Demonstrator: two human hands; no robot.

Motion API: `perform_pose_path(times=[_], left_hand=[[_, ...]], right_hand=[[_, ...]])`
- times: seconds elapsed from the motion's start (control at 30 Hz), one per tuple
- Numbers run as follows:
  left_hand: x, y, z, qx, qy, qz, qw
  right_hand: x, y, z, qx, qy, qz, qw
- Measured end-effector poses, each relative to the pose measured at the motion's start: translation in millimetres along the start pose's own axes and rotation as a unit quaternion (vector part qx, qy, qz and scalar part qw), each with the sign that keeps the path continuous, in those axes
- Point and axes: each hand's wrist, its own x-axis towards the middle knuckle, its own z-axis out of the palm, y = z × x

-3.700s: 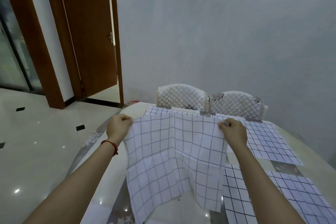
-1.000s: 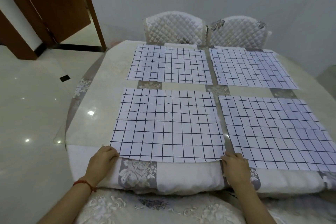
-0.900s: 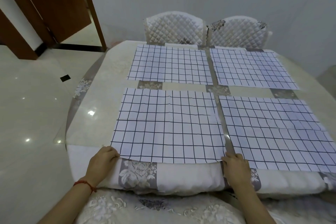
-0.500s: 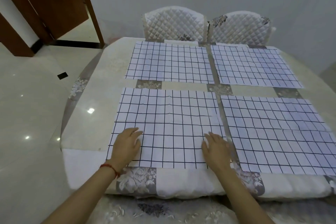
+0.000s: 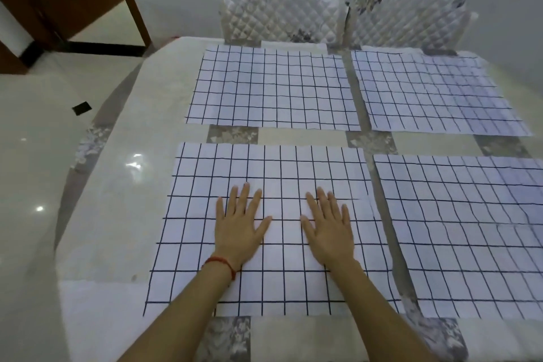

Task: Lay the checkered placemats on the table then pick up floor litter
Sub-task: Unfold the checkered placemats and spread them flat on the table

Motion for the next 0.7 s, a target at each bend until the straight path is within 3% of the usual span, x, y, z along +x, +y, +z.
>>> perform_pose_path(times=[0.17,0.27,0.33,0.43,0.5,0.57,0.63,0.7], left_hand=[[0,-5,1,-0.004,0.011,-0.023,1.0],[0,-4,2,0.006,0.012,-0.025,1.0],[1,-4,4,0.013,0.016,-0.029,0.999],[1,-4,6,0.019,0.029,-0.038,0.999],[1,-4,4,0.025,0.032,-0.031,0.999],[1,-4,4,0.022,0.026,-0.026,0.999],[1,-5,4,0.025,0.039,-0.028,0.999],[1,-5,7,0.035,0.041,-0.032,0.998]], right_hand=[[-4,22,-8,0.009,0.023,0.08,0.997],[13,-6,-14,0.028,0.062,0.101,0.993],[40,-43,-16,0.038,0.065,0.006,0.997],[74,-70,-11,0.01,-0.022,-0.15,0.988],[90,-42,-7,-0.004,-0.032,-0.098,0.995],[92,3,-12,-0.01,0.011,0.034,0.999],[79,38,-27,0.009,0.06,0.184,0.981],[59,32,-31,0.024,0.125,0.203,0.971]])
